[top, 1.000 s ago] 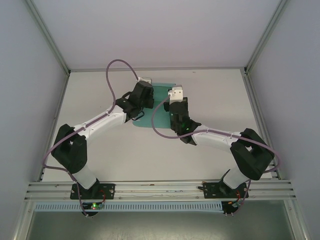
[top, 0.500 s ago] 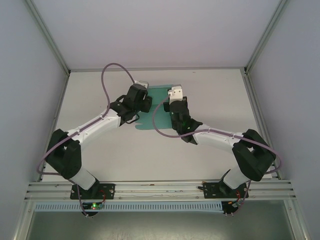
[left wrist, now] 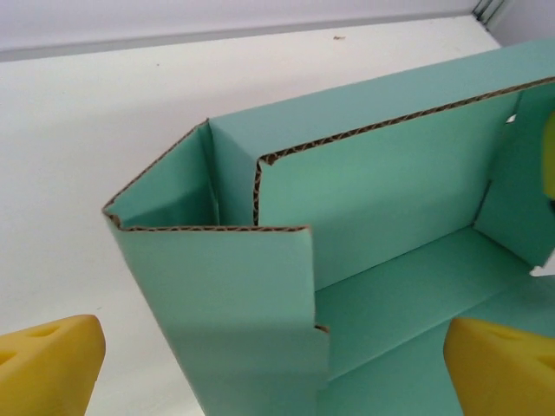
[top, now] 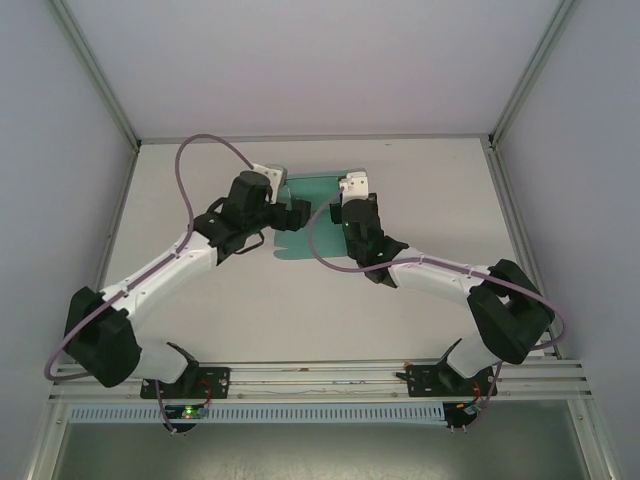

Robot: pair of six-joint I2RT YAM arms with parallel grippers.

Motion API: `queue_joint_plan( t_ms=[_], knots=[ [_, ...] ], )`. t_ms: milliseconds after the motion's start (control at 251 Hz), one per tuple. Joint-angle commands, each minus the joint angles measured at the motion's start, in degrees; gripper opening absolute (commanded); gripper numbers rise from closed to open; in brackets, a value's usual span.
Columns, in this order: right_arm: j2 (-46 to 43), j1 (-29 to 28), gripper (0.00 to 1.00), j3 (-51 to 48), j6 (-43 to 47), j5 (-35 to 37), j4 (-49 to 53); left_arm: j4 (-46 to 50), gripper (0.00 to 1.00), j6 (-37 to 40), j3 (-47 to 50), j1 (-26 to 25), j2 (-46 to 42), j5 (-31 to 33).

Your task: Assemble paper box

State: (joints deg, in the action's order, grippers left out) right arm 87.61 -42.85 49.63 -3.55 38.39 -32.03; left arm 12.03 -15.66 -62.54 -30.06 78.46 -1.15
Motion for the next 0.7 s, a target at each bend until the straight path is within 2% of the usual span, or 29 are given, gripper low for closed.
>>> queue_joint_plan(
  t_ms=[0,108,200,291,363,451,571,694],
  knots=[
    [-0.98,0.65,0.00,1.09,-1.55,-0.41,0.30,-0.89,1.00,-0.77,1.56,1.49,-3.08,-1.52],
    [-1.37,0.88,0.00,0.97,-1.90,-0.79,0.69,-0.30,1.00,-2.47,3.92,3.30,-5.77,-0.58],
    [-1.46,1.10,0.00,0.94,-1.98,-1.02,1.18,1.61,1.00,-4.77,4.29,6.85,-7.58,-4.87],
    [-1.91,1.28,0.00,0.69,-2.34,-1.71,1.20,1.94,0.88,-6.13,4.99,10.10,-8.25,-8.99],
    [-2.14,1.45,0.00,0.57,-2.61,-2.16,1.26,-0.43,0.81,-5.52,6.37,12.18,-7.73,-16.32],
    [-2.41,1.70,0.00,0.47,-3.25,-2.69,1.27,-5.22,0.77,-4.12,8.10,12.50,-6.30,-23.72],
    [-2.71,1.81,0.00,0.47,-3.72,-3.82,1.10,-5.85,0.70,-3.48,6.66,12.49,-2.59,-26.02],
    [-2.69,1.85,0.00,0.84,-4.05,-4.78,1.45,-8.03,0.67,-3.17,5.40,12.50,0.20,-28.91]
  ],
)
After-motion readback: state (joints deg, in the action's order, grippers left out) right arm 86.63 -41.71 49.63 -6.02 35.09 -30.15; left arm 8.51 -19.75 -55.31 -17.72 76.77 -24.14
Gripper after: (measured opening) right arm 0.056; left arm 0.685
